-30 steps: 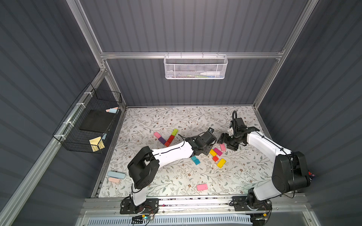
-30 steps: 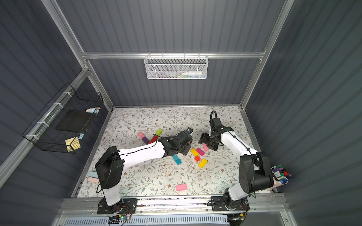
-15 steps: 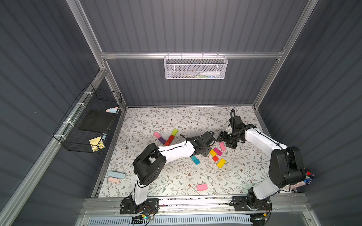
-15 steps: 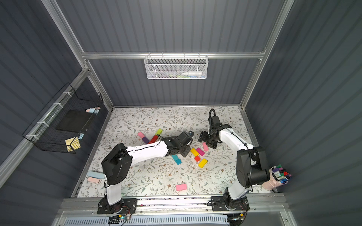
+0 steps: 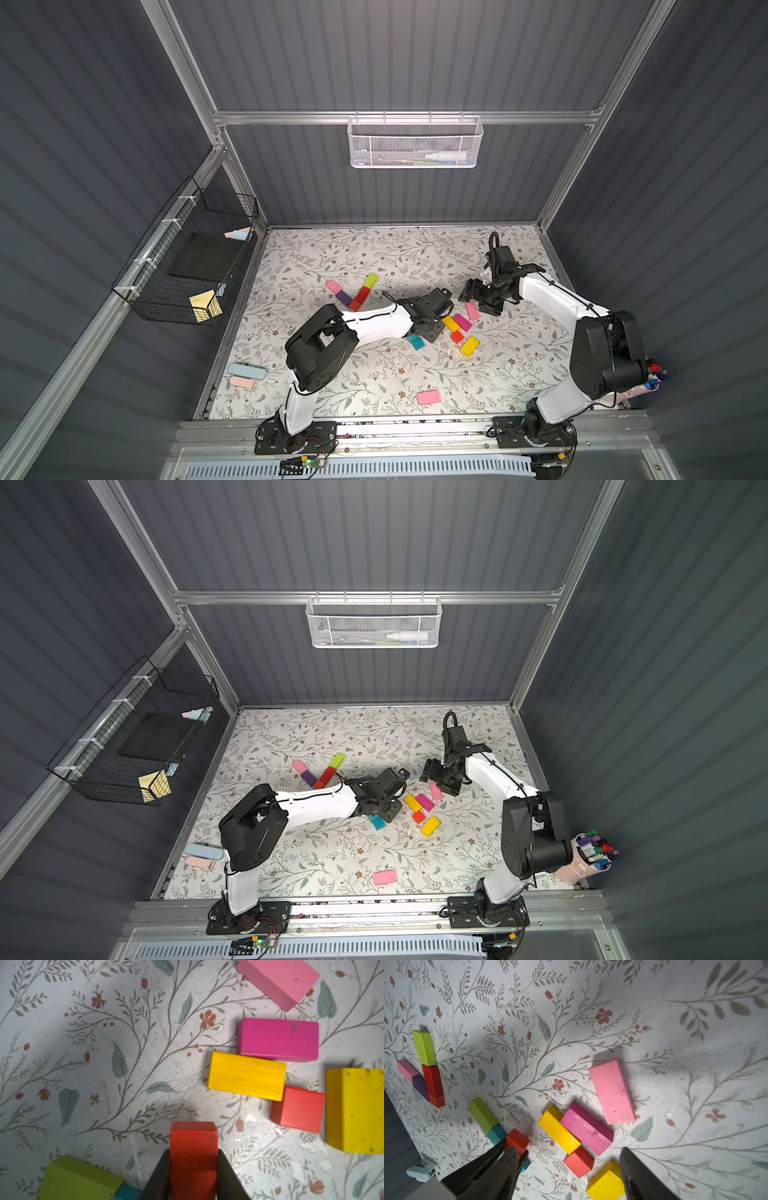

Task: Assemble the letter v with building blocks
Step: Assemble the building block at the center of the board.

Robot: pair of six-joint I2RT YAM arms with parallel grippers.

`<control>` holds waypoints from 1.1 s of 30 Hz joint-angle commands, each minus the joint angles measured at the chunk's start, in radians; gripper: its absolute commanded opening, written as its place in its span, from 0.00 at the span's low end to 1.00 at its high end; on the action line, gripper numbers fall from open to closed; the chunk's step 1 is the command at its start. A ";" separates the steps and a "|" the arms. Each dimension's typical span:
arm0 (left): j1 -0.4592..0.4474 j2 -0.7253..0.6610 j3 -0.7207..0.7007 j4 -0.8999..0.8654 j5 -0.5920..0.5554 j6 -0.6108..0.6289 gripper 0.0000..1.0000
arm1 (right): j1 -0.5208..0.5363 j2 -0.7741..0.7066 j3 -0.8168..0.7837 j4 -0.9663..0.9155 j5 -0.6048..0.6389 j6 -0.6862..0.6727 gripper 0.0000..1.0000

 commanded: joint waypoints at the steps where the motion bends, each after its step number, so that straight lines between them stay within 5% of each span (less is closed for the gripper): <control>1: -0.003 0.029 -0.002 0.015 0.030 0.007 0.05 | -0.005 0.000 0.001 -0.015 0.003 0.007 0.77; 20: -0.034 0.048 -0.087 0.028 0.001 -0.029 0.10 | -0.005 -0.004 -0.002 -0.019 0.002 0.005 0.77; 33: -0.033 0.040 -0.109 0.021 -0.029 -0.036 0.23 | -0.005 -0.009 -0.002 -0.019 -0.001 0.010 0.77</control>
